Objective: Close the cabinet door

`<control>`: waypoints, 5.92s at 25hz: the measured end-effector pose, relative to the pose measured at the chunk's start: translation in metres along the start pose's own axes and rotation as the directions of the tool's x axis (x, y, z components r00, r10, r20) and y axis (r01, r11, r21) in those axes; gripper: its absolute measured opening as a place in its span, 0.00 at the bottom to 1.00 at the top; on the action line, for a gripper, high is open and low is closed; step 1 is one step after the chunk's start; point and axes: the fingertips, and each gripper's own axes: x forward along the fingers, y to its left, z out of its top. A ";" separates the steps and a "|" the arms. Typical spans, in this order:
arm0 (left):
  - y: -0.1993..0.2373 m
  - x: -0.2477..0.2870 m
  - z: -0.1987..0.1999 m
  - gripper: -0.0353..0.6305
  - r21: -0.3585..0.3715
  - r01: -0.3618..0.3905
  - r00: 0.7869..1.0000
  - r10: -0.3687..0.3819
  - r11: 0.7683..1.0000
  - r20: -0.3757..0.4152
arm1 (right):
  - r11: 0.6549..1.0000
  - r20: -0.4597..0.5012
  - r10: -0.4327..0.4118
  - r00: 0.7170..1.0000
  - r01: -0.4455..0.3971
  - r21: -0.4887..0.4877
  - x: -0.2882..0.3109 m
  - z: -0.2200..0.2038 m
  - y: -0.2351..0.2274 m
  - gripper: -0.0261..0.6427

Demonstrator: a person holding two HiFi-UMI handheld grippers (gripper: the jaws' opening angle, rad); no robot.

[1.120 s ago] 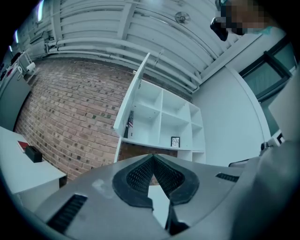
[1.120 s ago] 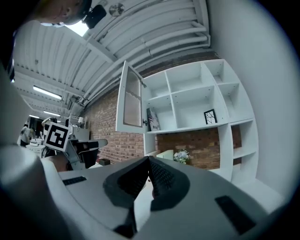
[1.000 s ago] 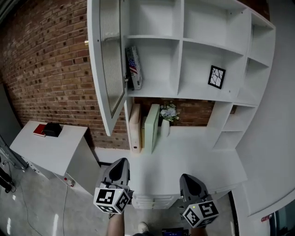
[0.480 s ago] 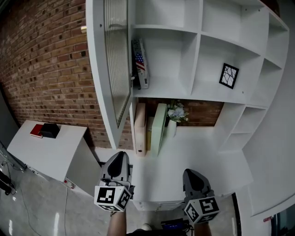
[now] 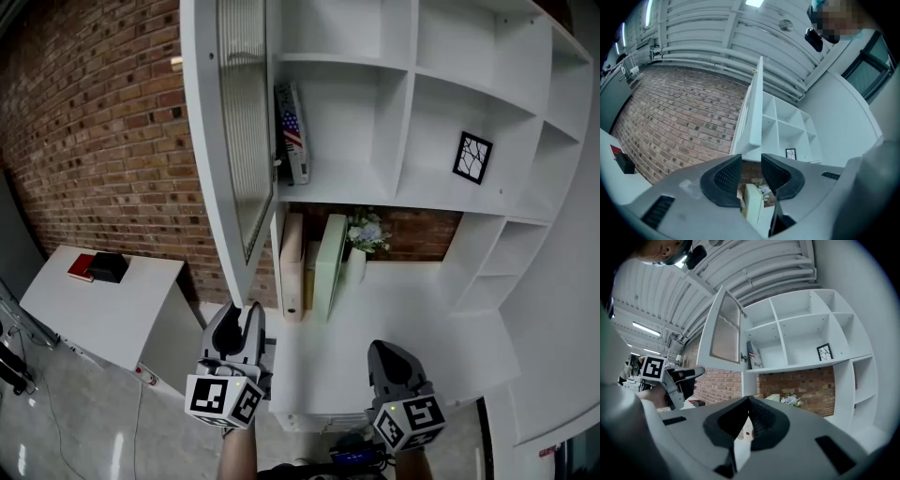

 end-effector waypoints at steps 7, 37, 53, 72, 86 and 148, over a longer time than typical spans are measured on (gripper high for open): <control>-0.005 0.003 0.026 0.22 0.020 -0.015 0.998 0.014 1.000 0.069 | 0.999 0.016 0.027 1.000 -0.027 -0.027 0.003 0.009 -0.004 0.04; -0.052 0.025 0.015 0.26 0.047 0.129 0.990 -0.126 0.991 -0.058 | 0.999 0.008 0.028 1.000 -0.028 0.040 0.005 -0.007 -0.011 0.04; -0.081 0.036 0.007 0.28 0.053 0.208 0.977 -0.205 0.977 -0.063 | 0.999 0.008 0.003 1.000 -0.003 0.040 0.005 -0.006 -0.020 0.04; -0.095 0.045 0.001 0.29 0.089 0.196 0.979 -0.191 0.977 -0.066 | 0.998 0.017 -0.042 0.999 0.041 0.040 -0.004 -0.005 -0.044 0.04; -0.111 0.058 -0.006 0.30 0.116 0.205 0.979 -0.202 0.972 -0.036 | 0.994 0.003 -0.104 0.995 0.104 0.043 -0.015 -0.010 -0.070 0.04; -0.147 0.234 -0.064 0.08 0.054 0.254 0.967 -0.252 0.966 -0.047 | 0.962 -0.049 -0.251 0.967 0.255 0.097 0.026 -0.026 -0.222 0.04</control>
